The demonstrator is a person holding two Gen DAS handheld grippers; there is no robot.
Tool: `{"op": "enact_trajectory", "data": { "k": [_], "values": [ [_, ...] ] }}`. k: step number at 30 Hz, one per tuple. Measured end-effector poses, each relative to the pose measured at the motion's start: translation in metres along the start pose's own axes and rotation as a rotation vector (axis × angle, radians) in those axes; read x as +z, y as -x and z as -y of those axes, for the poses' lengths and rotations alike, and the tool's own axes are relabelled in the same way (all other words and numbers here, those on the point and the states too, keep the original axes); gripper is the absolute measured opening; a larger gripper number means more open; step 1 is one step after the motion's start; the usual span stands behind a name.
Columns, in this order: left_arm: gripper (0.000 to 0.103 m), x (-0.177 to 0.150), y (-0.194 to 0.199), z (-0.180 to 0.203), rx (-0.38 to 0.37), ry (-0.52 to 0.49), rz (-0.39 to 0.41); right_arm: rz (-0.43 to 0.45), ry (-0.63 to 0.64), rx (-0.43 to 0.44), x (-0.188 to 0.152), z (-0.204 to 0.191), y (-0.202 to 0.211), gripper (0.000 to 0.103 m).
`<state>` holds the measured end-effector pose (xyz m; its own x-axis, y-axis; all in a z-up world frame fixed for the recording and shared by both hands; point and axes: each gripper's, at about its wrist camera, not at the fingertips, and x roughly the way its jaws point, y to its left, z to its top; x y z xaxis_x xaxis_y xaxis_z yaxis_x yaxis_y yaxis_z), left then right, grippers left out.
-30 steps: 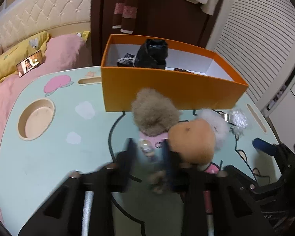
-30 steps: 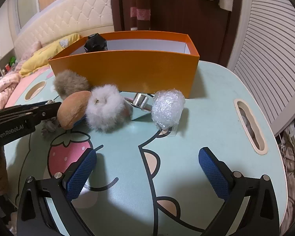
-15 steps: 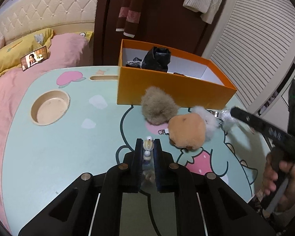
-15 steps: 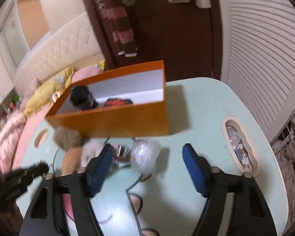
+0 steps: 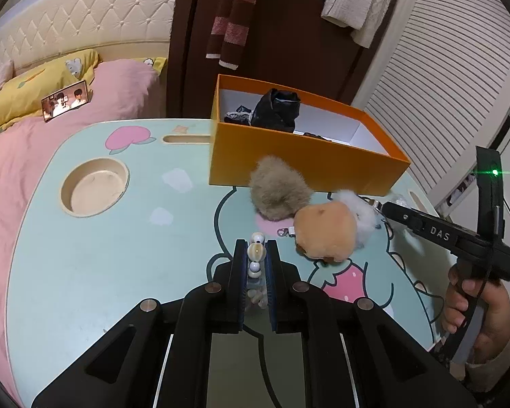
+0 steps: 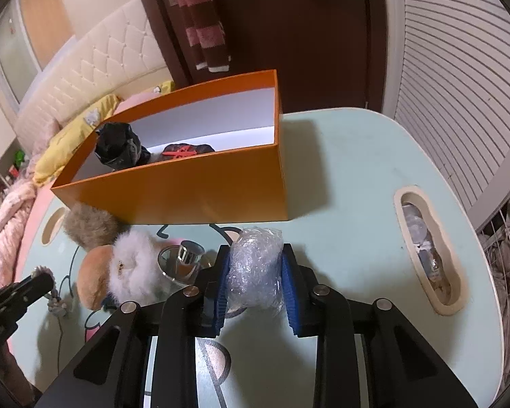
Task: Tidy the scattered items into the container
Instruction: 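Carry the keychain into the orange box with left tool while right tool carries the bubble ball in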
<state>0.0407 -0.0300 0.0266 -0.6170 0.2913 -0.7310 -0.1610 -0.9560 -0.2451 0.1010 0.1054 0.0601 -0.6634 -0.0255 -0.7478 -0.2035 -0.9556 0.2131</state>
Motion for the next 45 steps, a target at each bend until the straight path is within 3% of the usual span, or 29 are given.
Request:
{"op": "enact_trajectory", "data": {
  "k": [9,23,36,45],
  "values": [
    [0.011,0.007,0.01,0.004,-0.015,-0.002,0.025,0.122,0.073,0.046,0.013,-0.024,0.029,0.027],
    [0.011,0.055,0.014,0.034,-0.079,-0.073,0.092,0.144,0.151,0.151,0.042,-0.062,0.026,0.027],
    [0.011,0.114,-0.017,0.047,-0.087,-0.115,0.118,0.176,0.167,0.131,0.082,-0.065,0.011,0.027],
    [0.011,0.13,-0.049,0.053,-0.127,-0.122,0.067,0.156,0.14,0.113,0.1,-0.058,-0.014,0.027]
  ]
}}
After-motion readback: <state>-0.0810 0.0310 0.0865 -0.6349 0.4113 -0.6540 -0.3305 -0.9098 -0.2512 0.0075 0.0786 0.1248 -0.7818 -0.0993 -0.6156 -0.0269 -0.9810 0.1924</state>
